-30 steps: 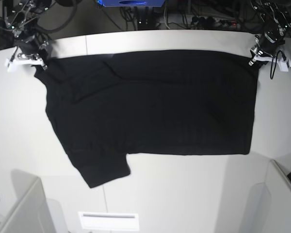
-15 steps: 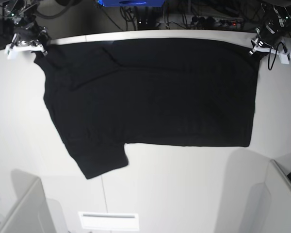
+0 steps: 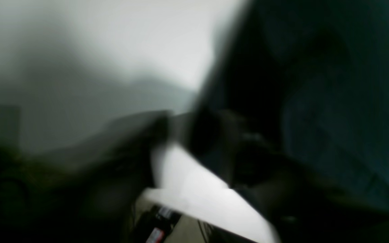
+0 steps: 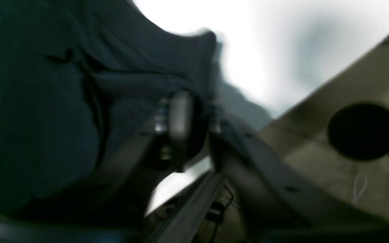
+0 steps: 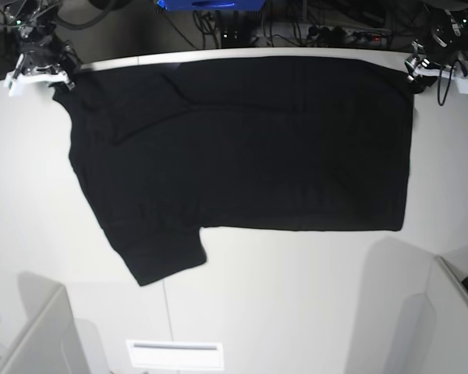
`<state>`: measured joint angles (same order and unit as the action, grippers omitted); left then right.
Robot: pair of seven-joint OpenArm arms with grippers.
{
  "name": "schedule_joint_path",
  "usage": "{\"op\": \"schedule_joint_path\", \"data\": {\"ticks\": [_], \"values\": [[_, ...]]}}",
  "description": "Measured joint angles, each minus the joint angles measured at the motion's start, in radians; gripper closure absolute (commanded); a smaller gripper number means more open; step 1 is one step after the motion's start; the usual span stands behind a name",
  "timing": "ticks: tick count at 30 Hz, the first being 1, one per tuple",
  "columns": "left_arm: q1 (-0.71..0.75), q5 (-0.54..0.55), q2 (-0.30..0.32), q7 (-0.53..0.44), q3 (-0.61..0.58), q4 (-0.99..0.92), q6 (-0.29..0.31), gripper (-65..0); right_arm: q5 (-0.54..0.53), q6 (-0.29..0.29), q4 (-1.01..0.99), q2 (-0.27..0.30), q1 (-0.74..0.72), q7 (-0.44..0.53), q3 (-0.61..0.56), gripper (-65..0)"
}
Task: Fold the T-shirt properly
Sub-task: 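Reach both grippers to the hem corners of the shirt and grasp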
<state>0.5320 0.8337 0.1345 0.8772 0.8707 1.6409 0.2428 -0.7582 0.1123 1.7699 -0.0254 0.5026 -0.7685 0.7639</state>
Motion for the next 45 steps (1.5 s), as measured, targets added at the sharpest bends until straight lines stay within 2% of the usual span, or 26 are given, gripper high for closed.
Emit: {"op": "schedule_joint_path", "data": {"ticks": [2,3,5,11,15,17,18,21,25,27,32,34,39,45], "values": [[0.0,-0.003,0.005,-0.002,0.039,0.0,-0.002,-50.2,0.003,0.0,0.026,-0.003,0.0,0.004,0.001,-28.1],[-0.002,-0.003,0.004,0.001,0.056,0.003,-0.003,-54.3,0.005,0.0,0.043,-0.013,0.0,0.006,0.006,-29.0],[-0.002,-0.003,-0.002,0.006,0.091,0.034,-0.003,-58.3,0.003,0.001,0.077,-0.03,0.0,-0.009,0.039,-29.0],[-0.005,0.0,0.004,0.004,0.183,0.175,-0.004,-58.6,0.009,-0.001,0.139,-0.032,-0.026,-0.005,0.101,-29.1],[-0.026,0.003,0.006,0.005,0.172,0.251,-0.002,-58.3,0.014,-0.007,0.11,0.051,-0.144,-0.026,0.031,-29.1],[-0.048,0.004,0.007,0.001,0.149,0.262,-0.002,-54.6,0.004,0.001,0.082,0.091,-0.203,-0.066,-0.031,-29.1],[-0.058,0.005,0.006,0.002,0.135,0.262,0.002,-50.4,0.007,0.0,0.06,0.105,-0.233,-0.074,-0.058,-29.1],[-0.06,0.002,0.008,0.003,0.104,0.261,0.0,-31.3,0.035,-0.001,-0.029,0.131,-0.328,-0.093,-0.144,-29.1],[-0.081,-0.004,0.005,0.007,0.083,0.261,0.0,0.0,0.2,-0.005,-0.149,0.146,-0.468,-0.079,-0.253,-29.1],[-0.083,-0.007,0.011,0.002,0.058,0.261,0.0,0.0,0.284,-0.003,-0.215,0.141,-0.546,-0.09,-0.313,-29.6],[-0.082,-0.007,0.008,0.006,-0.02,0.26,0.0,0.0,0.378,0.001,-0.417,0.145,-0.755,-0.076,-0.41,-30.0],[-0.08,-0.008,0.011,0.006,-0.041,0.26,0.0,0.0,0.412,0.004,-0.536,0.156,-0.841,-0.041,-0.442,-31.5],[-0.077,-0.007,0.013,0.005,-0.042,0.26,0.0,0.0,0.439,0.004,-0.876,0.192,-1.015,0.118,-0.576,-42.6],[-0.068,-0.011,0.013,0.006,-0.037,0.26,-0.003,0.0,0.439,0.005,-1.309,0.214,-1.207,0.381,-0.676,-44.6]]}}
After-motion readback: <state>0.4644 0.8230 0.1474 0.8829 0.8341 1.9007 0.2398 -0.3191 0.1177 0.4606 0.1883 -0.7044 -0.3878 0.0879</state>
